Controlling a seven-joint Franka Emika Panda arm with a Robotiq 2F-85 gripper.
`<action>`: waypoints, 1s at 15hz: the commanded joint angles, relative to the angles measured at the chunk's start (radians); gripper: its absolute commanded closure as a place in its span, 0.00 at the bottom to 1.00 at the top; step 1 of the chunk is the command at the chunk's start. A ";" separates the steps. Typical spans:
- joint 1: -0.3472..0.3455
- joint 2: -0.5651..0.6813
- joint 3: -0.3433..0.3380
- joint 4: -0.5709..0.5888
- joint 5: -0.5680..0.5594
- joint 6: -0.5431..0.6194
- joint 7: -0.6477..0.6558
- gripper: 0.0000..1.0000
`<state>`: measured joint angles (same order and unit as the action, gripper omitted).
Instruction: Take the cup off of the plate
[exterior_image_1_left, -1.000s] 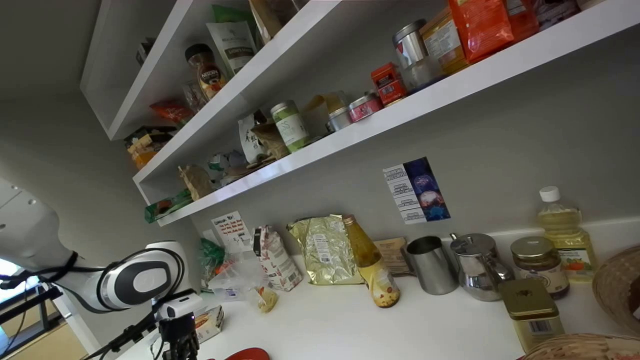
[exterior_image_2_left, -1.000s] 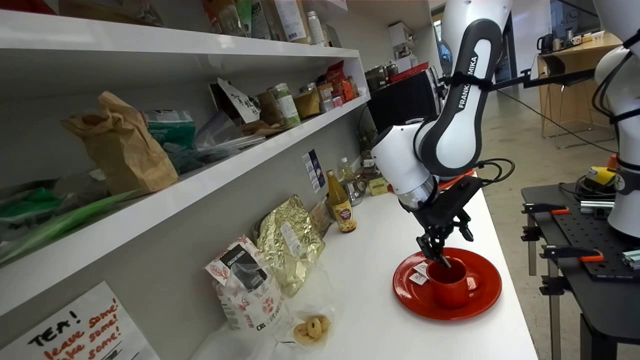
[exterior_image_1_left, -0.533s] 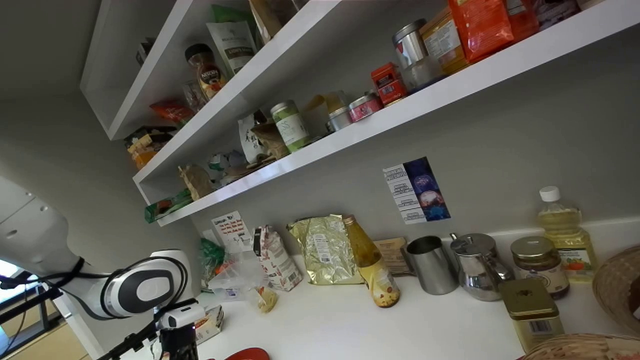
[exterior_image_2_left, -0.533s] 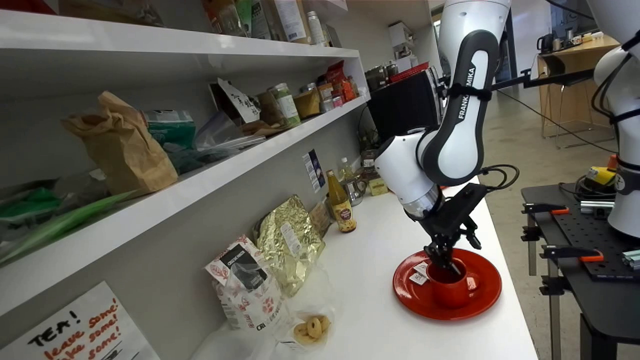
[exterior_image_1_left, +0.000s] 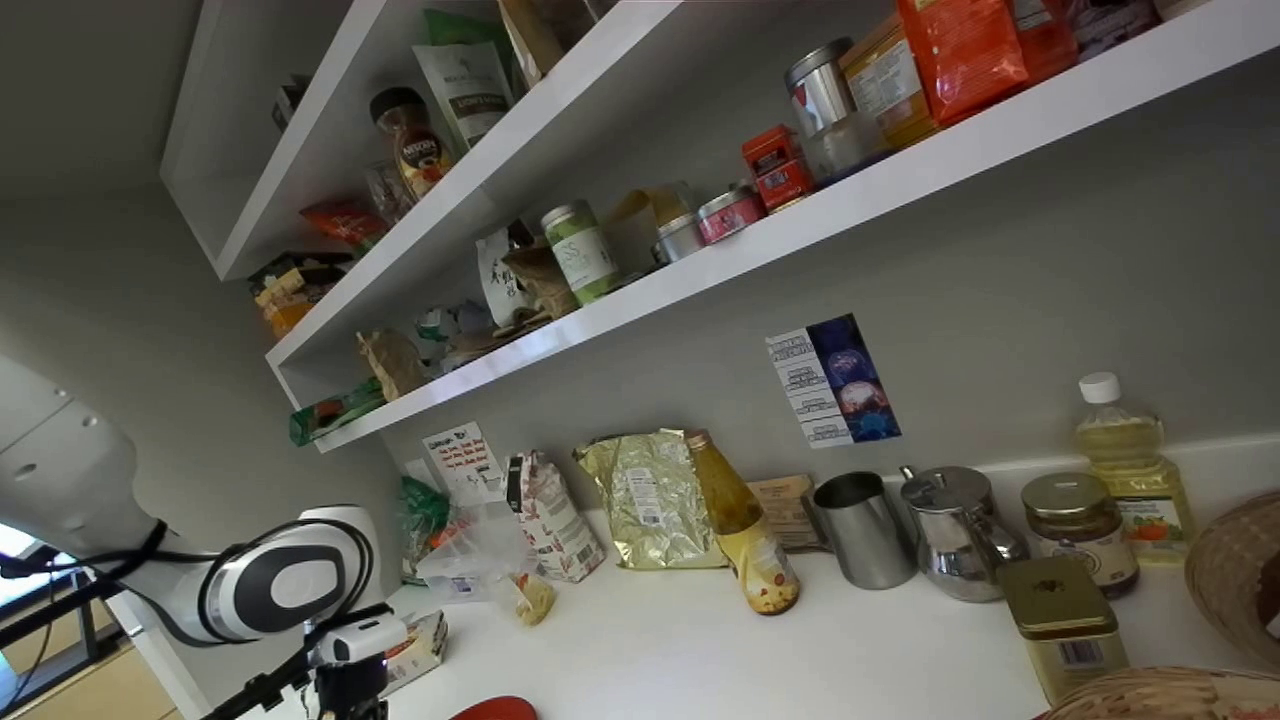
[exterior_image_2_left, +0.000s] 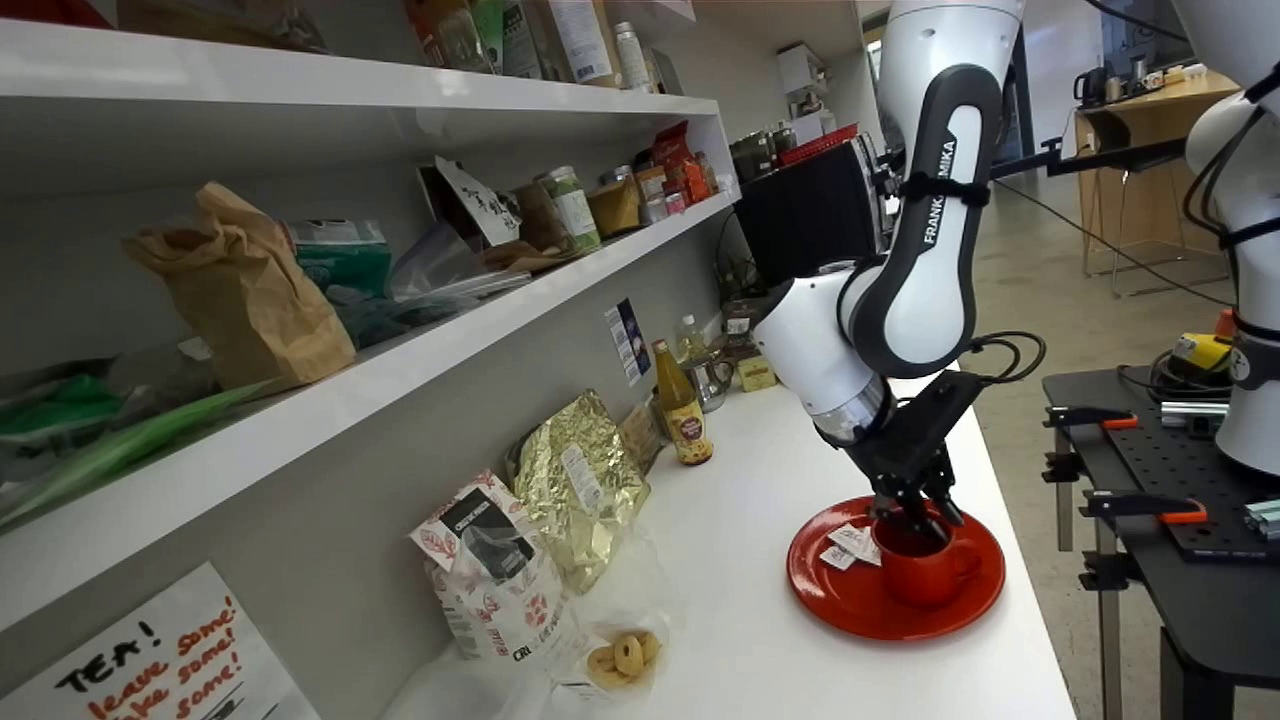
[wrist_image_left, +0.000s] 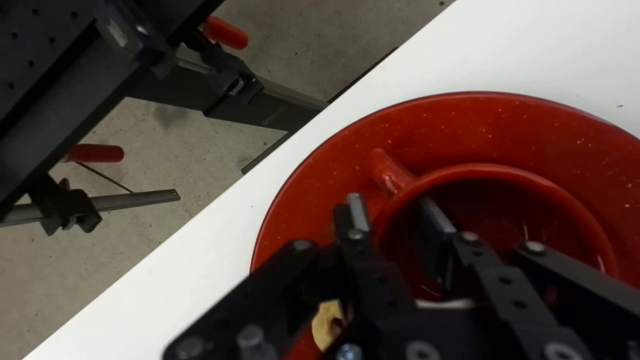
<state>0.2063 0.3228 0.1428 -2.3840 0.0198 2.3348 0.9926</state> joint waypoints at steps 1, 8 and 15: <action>0.032 -0.014 -0.015 -0.020 0.009 0.025 0.022 0.98; 0.049 -0.052 -0.014 -0.019 -0.006 0.020 0.040 0.93; 0.053 -0.091 -0.013 -0.001 -0.012 0.011 0.045 0.98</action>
<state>0.2436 0.2707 0.1423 -2.3811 0.0184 2.3354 1.0077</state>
